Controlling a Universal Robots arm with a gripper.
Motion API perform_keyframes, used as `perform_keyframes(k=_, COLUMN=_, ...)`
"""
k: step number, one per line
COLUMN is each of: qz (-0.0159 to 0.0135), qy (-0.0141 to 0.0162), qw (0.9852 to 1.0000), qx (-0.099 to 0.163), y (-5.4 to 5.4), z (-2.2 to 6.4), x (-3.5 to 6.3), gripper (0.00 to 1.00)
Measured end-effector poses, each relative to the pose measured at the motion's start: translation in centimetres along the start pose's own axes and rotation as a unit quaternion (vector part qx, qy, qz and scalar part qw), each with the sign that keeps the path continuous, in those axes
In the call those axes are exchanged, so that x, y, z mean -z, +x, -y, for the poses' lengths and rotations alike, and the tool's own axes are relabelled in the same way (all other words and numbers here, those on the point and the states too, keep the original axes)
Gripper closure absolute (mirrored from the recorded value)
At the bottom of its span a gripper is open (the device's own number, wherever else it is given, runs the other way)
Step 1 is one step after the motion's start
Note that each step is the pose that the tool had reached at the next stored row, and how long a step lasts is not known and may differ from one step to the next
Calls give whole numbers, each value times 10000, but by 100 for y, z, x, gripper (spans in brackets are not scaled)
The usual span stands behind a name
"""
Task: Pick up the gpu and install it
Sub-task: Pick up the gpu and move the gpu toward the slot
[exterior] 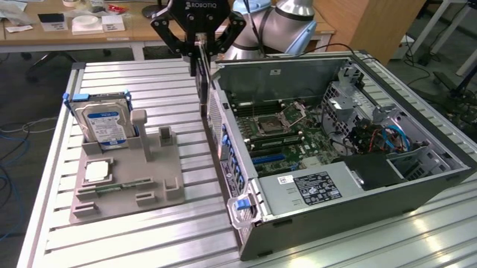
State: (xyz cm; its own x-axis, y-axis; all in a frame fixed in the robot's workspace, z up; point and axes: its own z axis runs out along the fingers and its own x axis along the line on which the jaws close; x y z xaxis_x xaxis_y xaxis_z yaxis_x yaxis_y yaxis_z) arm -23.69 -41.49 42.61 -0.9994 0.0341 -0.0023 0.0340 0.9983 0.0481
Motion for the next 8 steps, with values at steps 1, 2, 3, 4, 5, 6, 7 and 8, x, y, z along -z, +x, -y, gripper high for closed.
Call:
perform_keyframes(k=1, qz=0, qy=0, qw=10000, qx=0, y=-10, z=0, x=0, gripper=72)
perform_keyframes(k=2, qz=0, qy=0, qw=10000, qx=0, y=-20, z=0, x=0, gripper=72)
perform_keyframes(k=3, qz=0, qy=0, qw=10000, qx=0, y=-30, z=0, x=0, gripper=72)
perform_keyframes(k=4, qz=0, qy=0, qw=10000, qx=0, y=-40, z=0, x=0, gripper=72)
perform_keyframes(k=5, qz=0, qy=0, qw=10000, qx=0, y=-52, z=-1, x=0, gripper=72)
perform_keyframes(k=6, qz=0, qy=0, qw=10000, qx=0, y=-63, z=-1, x=0, gripper=72)
perform_keyframes(k=7, qz=0, qy=0, qw=10000, qx=0, y=-74, z=-1, x=0, gripper=72)
perform_keyframes(k=8, qz=0, qy=0, qw=10000, qx=0, y=-86, z=-1, x=0, gripper=72)
